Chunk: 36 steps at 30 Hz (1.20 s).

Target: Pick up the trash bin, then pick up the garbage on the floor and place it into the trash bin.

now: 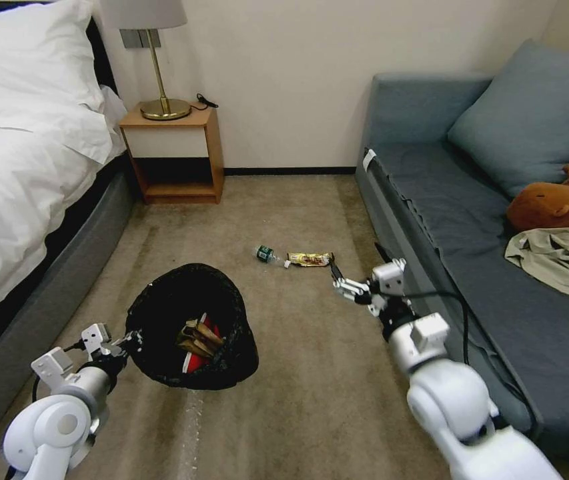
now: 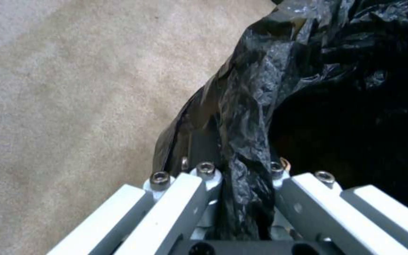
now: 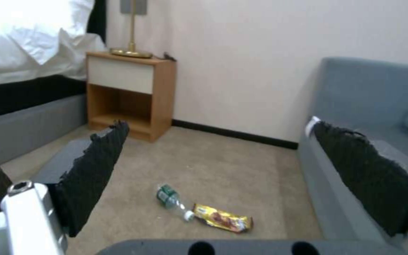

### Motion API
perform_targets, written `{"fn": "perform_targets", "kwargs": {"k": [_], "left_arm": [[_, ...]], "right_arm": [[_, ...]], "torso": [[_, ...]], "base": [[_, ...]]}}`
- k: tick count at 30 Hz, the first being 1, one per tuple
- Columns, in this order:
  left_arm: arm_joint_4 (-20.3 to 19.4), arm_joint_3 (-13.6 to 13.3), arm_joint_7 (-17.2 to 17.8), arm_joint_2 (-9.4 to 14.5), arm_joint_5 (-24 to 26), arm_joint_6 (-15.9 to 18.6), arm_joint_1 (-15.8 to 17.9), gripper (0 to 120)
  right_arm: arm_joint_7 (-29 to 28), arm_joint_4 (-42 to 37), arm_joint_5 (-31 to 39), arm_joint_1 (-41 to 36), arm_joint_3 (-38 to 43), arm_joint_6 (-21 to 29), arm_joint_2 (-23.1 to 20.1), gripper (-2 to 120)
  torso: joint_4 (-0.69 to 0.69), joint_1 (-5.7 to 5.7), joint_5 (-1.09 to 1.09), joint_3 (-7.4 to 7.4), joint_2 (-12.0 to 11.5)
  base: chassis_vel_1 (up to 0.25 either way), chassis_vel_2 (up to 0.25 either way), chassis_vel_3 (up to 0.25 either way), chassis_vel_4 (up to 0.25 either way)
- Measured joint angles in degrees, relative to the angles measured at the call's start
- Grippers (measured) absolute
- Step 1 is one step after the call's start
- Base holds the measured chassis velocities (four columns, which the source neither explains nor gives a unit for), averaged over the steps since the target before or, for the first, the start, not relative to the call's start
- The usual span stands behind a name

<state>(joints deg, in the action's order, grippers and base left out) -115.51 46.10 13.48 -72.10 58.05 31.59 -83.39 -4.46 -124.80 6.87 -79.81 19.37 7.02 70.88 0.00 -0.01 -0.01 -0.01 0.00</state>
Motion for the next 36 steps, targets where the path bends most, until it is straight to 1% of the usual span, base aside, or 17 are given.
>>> {"fn": "perform_targets", "kwargs": {"k": [2, 6, 18, 29, 36], "left_arm": [[-0.12, -0.01, 0.0, -0.07, -0.11, -0.07, 0.07, 2], [-0.36, 0.08, -0.03, 0.25, -0.11, -0.12, -0.05, 2], [-0.69, 0.33, -0.27, 1.37, 0.3, -0.55, -0.02, 2], [0.23, 0.02, -0.54, 2.4, 0.65, -1.4, 0.59, 2], [0.55, 0.03, -0.56, 2.5, 0.88, -1.56, 0.89, 2]], "right_arm": [[1.12, -0.31, -2.48, -2.6, 1.27, -1.42, 2.33, 100], [1.69, -0.6, -3.99, -4.49, 1.58, -2.12, 3.6, 100], [2.49, -0.57, -4.59, -4.8, 1.54, -2.33, 4.04, 100], [3.37, -0.32, -5.36, -5.1, 1.03, -1.52, 4.11, 100], [3.26, 0.1, -5.23, -5.08, 0.92, -1.54, 4.13, 100]], "torso": [[0.0, 0.0, 0.01, 0.0, 0.0], [0.0, 0.0, 0.0, 0.0, 0.0], [0.01, 0.0, 0.01, 0.01, 0.0], [0.01, 0.01, 0.01, 0.01, 0.0], [0.01, 0.0, 0.01, 0.01, 0.0]], "base": [[0.0, 0.0, 0.0, 0.0], [0.0, 0.0, 0.0, 0.0], [0.0, 0.0, 0.0, 0.0], [0.0, 0.0, 0.0, 0.0], [0.0, 0.0, 0.0, 0.0]]}}
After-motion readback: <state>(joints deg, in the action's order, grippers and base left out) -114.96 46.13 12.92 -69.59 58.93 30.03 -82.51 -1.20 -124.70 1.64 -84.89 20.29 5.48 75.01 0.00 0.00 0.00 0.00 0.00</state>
